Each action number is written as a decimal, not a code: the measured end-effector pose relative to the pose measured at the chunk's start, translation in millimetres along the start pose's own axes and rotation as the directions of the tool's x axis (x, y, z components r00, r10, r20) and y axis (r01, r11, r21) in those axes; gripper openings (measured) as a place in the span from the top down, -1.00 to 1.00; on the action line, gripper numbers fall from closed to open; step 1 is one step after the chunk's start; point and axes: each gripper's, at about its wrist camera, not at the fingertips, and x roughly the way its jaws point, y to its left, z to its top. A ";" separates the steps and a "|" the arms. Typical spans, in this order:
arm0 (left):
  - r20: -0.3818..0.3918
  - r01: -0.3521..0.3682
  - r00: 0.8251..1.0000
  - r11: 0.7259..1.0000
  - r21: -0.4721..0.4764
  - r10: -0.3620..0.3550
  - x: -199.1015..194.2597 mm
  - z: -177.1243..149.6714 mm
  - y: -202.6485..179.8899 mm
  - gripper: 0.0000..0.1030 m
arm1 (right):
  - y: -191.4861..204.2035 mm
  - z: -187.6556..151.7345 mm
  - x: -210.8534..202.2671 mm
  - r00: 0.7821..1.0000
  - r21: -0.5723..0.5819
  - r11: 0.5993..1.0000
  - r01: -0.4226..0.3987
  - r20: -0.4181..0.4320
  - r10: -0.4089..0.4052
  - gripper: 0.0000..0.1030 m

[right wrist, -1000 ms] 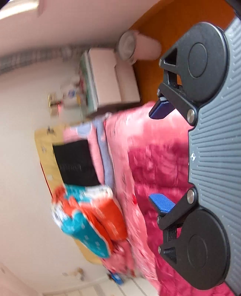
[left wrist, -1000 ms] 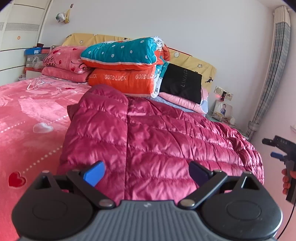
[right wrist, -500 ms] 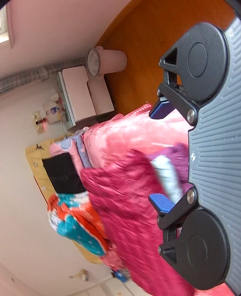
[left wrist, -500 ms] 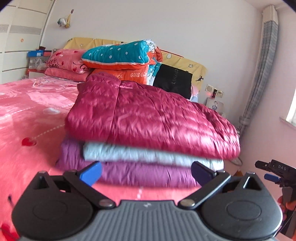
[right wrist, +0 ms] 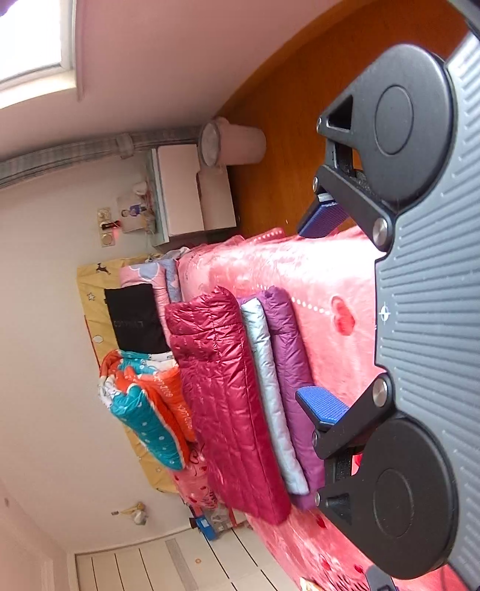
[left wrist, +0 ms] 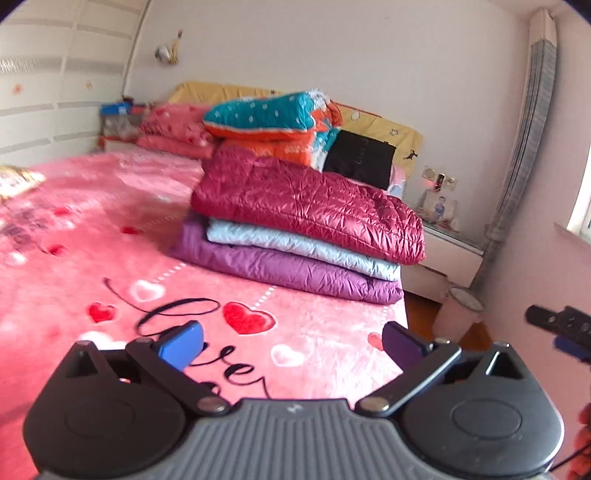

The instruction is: Fold large clothes

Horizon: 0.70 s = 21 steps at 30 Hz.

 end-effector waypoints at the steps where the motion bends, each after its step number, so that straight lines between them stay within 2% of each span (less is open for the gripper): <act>1: 0.006 -0.022 1.000 1.000 0.010 0.022 -12.4 -1.9 -6.7 -0.98 | -2.1 -0.8 -18.5 1.000 -0.011 1.000 -0.006 0.015 0.007 -1.00; 5: -0.001 -0.053 0.999 0.997 0.053 0.053 -52.9 -2.9 -27.1 -0.98 | -9.9 -0.1 -75.7 0.997 -0.058 0.998 -0.004 0.072 0.009 -1.00; 9: 0.047 -0.086 0.996 0.991 0.106 0.081 -87.1 5.0 -40.7 -0.98 | -15.4 10.9 -119.4 0.989 -0.057 0.998 -0.021 0.143 0.029 -1.00; 13: 0.093 -0.089 0.993 0.990 0.111 0.079 -115.0 12.3 -44.8 -0.98 | -13.8 18.7 -162.6 0.974 -0.080 0.996 -0.033 0.221 0.050 -1.00; 16: 0.135 -0.097 0.987 0.990 0.106 0.083 -130.5 13.8 -44.4 -0.98 | -12.9 25.4 -187.0 0.964 -0.075 0.995 -0.059 0.254 0.076 -1.00; 21: 0.151 -0.134 0.982 0.985 0.107 0.117 -139.9 13.9 -39.1 -0.98 | 2.9 25.3 -218.0 0.952 -0.139 0.989 -0.045 0.293 0.085 -1.00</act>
